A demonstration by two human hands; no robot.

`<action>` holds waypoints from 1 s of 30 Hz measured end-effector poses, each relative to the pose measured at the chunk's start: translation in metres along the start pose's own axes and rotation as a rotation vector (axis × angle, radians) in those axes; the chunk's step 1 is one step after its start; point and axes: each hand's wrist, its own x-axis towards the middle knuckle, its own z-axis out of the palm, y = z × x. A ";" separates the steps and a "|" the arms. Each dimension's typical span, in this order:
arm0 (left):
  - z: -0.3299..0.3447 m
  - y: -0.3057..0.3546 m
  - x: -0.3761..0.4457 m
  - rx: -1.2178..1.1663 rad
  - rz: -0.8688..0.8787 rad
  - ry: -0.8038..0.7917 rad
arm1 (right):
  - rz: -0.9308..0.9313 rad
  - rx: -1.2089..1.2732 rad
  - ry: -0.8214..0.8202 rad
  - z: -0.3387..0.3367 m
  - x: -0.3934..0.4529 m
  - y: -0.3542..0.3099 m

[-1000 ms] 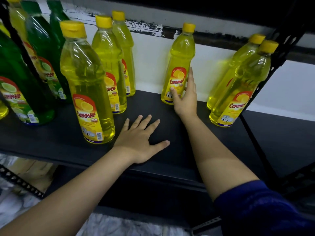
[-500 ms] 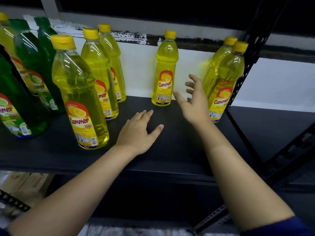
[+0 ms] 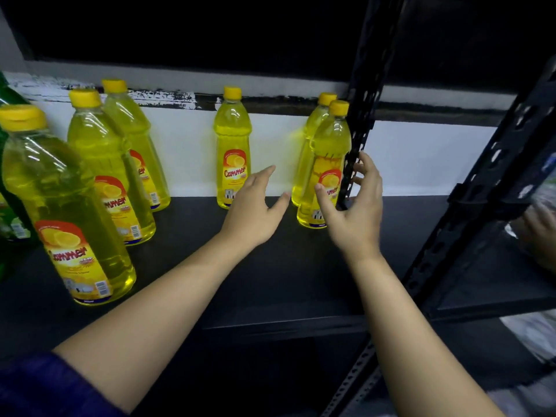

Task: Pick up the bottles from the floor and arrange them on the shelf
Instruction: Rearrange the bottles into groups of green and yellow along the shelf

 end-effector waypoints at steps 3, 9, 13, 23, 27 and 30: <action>0.010 0.000 0.019 -0.016 0.012 -0.011 | 0.037 -0.021 -0.001 0.008 0.005 0.007; 0.025 -0.005 0.047 -0.026 0.000 -0.033 | 0.129 -0.026 -0.021 0.033 0.020 0.013; 0.038 -0.004 0.063 -0.104 -0.003 -0.041 | 0.150 -0.042 -0.065 0.042 0.026 0.017; 0.062 0.002 0.102 -0.192 -0.023 -0.038 | 0.262 0.002 -0.070 0.040 0.024 0.027; 0.065 0.005 0.121 -0.251 -0.017 -0.061 | 0.284 0.007 -0.141 0.043 0.024 0.035; 0.070 0.006 0.126 -0.272 0.027 -0.104 | 0.272 -0.019 -0.112 0.044 0.021 0.040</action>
